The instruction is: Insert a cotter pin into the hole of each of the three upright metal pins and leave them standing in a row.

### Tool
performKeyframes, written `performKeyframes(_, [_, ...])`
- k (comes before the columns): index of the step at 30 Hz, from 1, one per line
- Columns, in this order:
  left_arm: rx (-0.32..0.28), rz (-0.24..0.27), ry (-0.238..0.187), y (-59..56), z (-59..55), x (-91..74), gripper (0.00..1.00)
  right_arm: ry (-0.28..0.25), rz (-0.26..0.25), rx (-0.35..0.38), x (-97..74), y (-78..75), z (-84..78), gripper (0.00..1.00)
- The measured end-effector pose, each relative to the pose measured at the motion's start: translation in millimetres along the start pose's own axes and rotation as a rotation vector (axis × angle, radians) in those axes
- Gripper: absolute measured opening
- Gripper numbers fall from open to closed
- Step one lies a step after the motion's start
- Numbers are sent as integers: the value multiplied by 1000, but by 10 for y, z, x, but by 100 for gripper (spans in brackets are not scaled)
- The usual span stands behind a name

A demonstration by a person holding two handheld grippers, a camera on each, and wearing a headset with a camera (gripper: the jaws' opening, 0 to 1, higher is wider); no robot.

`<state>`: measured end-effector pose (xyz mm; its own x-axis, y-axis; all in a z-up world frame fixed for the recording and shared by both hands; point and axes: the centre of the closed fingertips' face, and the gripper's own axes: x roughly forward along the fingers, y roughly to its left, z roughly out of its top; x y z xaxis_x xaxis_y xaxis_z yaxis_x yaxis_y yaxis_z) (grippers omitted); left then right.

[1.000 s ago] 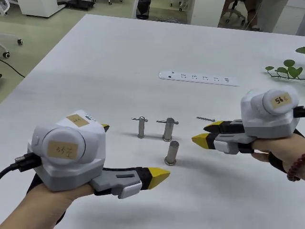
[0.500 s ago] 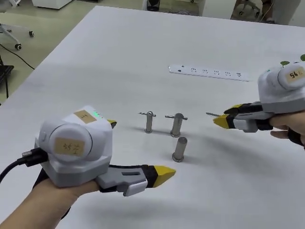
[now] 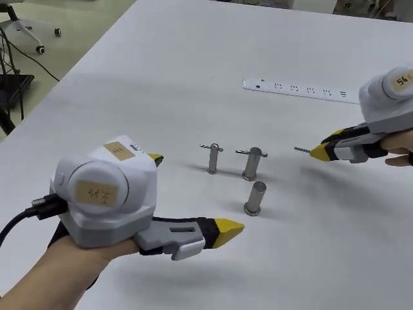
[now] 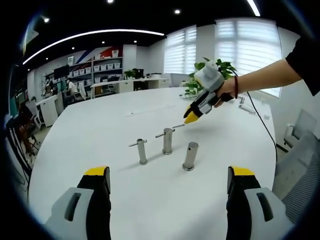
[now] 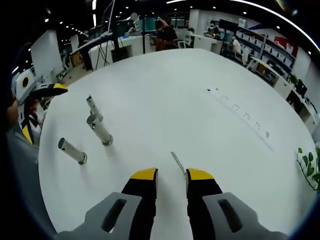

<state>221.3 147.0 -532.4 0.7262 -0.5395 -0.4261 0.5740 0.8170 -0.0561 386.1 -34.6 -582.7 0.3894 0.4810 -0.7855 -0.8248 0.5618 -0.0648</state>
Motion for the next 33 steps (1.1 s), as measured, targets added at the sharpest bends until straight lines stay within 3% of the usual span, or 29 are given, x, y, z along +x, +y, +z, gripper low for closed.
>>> performKeyframes(3, [-1,-1,3,1,-8,7,97,20,5,-9,138,-124,-21,16])
performKeyframes(7, [-3,-1,5,10,-14,9,96,57,9,-35,142,-112,-80,14])
performKeyframes(11, [-5,-6,5,3,-13,7,95,76,20,-66,254,-219,-110,10])
performKeyframes(16, [7,-12,7,-21,-12,11,94,124,29,-111,286,-236,-170,6])
performKeyframes(26, [9,-9,3,-20,3,2,94,162,66,-111,260,-177,-191,1])
performKeyframes(29, [11,-11,5,-27,0,3,94,183,67,-189,251,-173,-207,0])
performKeyframes(33, [11,-12,4,-30,4,3,94,207,55,-230,234,-109,-208,0])
